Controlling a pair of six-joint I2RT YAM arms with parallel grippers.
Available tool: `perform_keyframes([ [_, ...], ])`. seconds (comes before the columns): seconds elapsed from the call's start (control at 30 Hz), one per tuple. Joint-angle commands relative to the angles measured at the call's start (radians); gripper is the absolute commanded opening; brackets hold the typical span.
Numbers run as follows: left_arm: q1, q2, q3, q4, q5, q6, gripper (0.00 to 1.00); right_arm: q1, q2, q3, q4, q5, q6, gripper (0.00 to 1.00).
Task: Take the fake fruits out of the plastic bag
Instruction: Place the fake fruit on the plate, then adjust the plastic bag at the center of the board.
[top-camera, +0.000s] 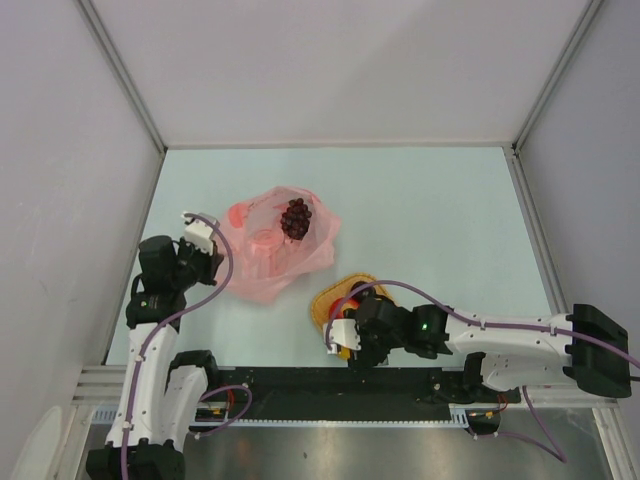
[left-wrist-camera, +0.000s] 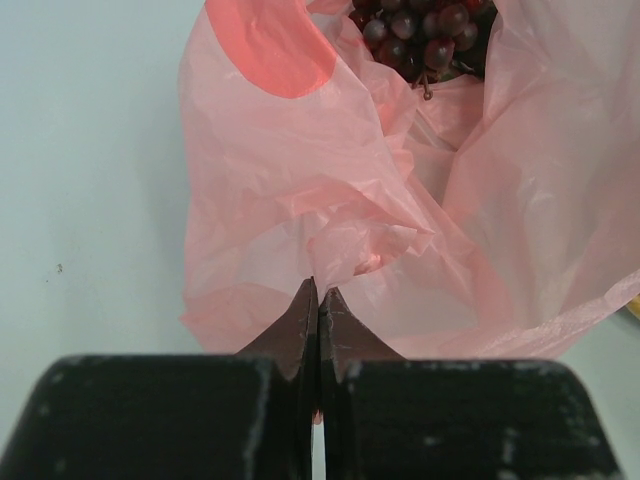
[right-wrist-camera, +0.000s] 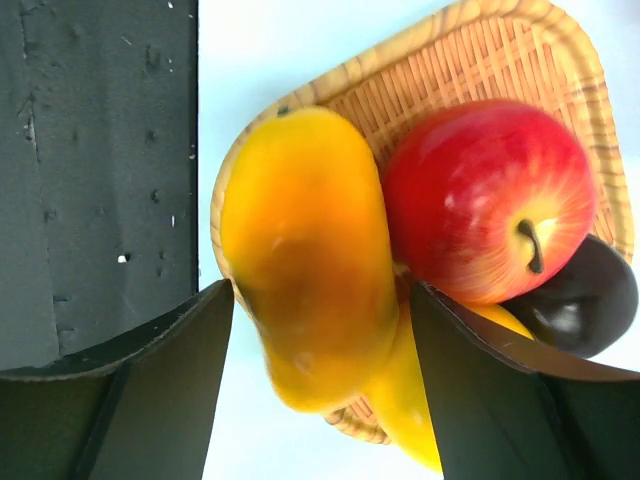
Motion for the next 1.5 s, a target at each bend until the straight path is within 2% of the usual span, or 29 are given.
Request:
perform_keyframes([
  [0.0, 0.004, -0.012, 0.007, 0.029, 0.028, 0.007, 0.01, 0.006, -0.018, 0.015, 0.005, 0.066, 0.017, 0.75],
  [0.2, 0.004, -0.012, 0.052, -0.011, 0.08, 0.027, 0.01, 0.008, -0.049, 0.156, -0.189, 0.049, 0.049, 0.79],
  [0.37, 0.006, 0.001, 0.119, -0.118, 0.221, 0.079, 0.02, -0.009, -0.092, 0.344, -0.281, 0.0, 0.067, 0.81],
  [0.43, 0.006, 0.005, 0.153, -0.164, 0.247, 0.104, 0.02, -0.095, -0.087, 0.401, -0.237, 0.008, 0.118, 0.78],
  [0.47, 0.003, 0.004, 0.167, -0.204, 0.267, 0.125, 0.02, -0.142, -0.061, 0.467, -0.177, -0.003, 0.182, 0.74],
  [0.5, 0.003, 0.002, 0.179, -0.224, 0.275, 0.134, 0.02, -0.235, -0.035, 0.499, -0.143, -0.024, 0.205, 0.71],
  [0.6, 0.003, -0.01, 0.224, -0.29, 0.292, 0.148, 0.02, -0.305, 0.081, 0.612, 0.0, -0.058, 0.225, 0.67],
  [0.77, 0.004, -0.027, 0.314, -0.355, 0.313, 0.104, 0.04, -0.313, 0.225, 0.662, 0.24, -0.156, 0.143, 0.59],
  [0.9, 0.004, -0.03, 0.348, -0.37, 0.363, 0.096, 0.04, -0.316, 0.373, 0.661, 0.339, -0.224, 0.107, 0.5],
  [1.03, 0.004, -0.019, 0.444, -0.407, 0.381, 0.119, 0.0, -0.35, 0.582, 0.662, 0.344, -0.123, 0.104, 0.47],
  [1.13, 0.004, -0.015, 0.506, -0.422, 0.365, 0.137, 0.0, -0.383, 0.66, 0.671, 0.34, -0.023, 0.109, 0.47],
  [1.2, 0.004, -0.018, 0.501, -0.393, 0.333, 0.131, 0.0, -0.431, 0.716, 0.694, 0.354, 0.004, 0.1, 0.48],
  [1.3, 0.004, -0.012, 0.463, -0.246, 0.226, 0.088, 0.0, -0.504, 0.779, 0.781, 0.388, 0.038, 0.049, 0.49],
  [1.37, 0.004, 0.016, 0.44, -0.09, 0.148, 0.055, 0.0, -0.549, 0.821, 0.864, 0.383, 0.089, 0.011, 0.49],
  [1.47, 0.004, 0.127, 0.463, 0.062, 0.135, 0.038, 0.0, -0.639, 0.926, 1.095, 0.338, 0.118, -0.026, 0.49],
])
